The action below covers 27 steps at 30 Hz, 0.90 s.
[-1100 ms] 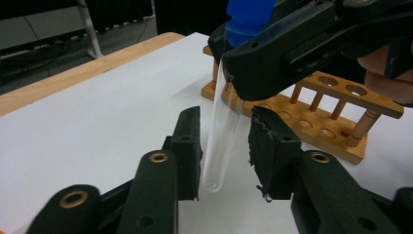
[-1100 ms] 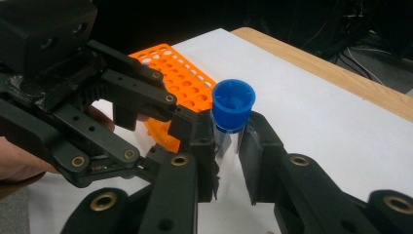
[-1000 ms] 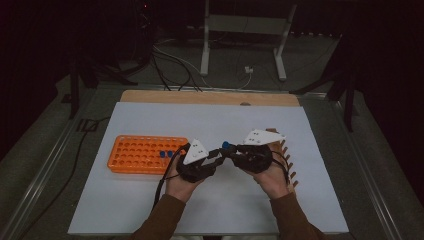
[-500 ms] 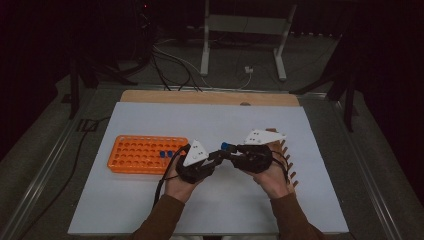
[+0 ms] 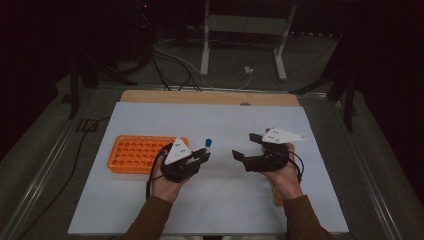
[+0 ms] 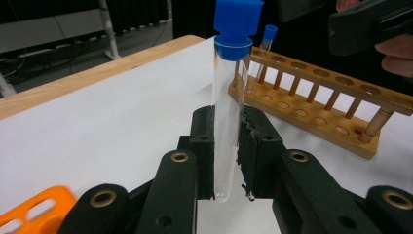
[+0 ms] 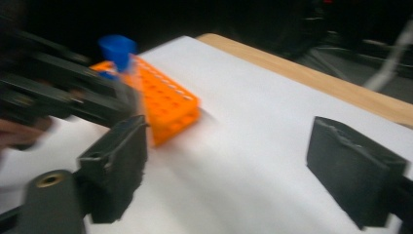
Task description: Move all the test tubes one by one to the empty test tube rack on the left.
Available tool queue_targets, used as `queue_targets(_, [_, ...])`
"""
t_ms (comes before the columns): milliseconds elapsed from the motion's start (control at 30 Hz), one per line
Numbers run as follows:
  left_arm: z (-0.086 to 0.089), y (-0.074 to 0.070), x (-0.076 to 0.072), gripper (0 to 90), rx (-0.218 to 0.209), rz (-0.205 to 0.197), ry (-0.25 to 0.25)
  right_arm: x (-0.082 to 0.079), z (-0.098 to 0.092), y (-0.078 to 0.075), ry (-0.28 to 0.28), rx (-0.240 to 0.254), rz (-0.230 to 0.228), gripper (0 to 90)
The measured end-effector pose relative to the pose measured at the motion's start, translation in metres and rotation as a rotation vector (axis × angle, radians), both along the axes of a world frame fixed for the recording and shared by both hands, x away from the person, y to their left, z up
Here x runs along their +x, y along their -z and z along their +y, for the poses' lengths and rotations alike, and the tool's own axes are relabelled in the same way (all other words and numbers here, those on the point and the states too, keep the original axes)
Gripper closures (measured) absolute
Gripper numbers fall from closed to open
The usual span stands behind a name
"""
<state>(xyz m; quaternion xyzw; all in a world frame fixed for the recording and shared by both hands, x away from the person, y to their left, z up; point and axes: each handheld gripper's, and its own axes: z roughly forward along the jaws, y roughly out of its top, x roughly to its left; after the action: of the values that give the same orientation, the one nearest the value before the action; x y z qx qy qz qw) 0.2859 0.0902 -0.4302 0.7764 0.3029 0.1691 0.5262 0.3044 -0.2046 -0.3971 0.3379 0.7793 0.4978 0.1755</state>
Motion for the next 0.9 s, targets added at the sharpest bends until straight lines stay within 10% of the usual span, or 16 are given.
queue_targets(900, [0.097, -0.007, -0.022, 77.9, -0.046, -0.005, -0.145, -0.005, -0.055, 0.008, 0.174, 0.034, -0.014, 0.0])
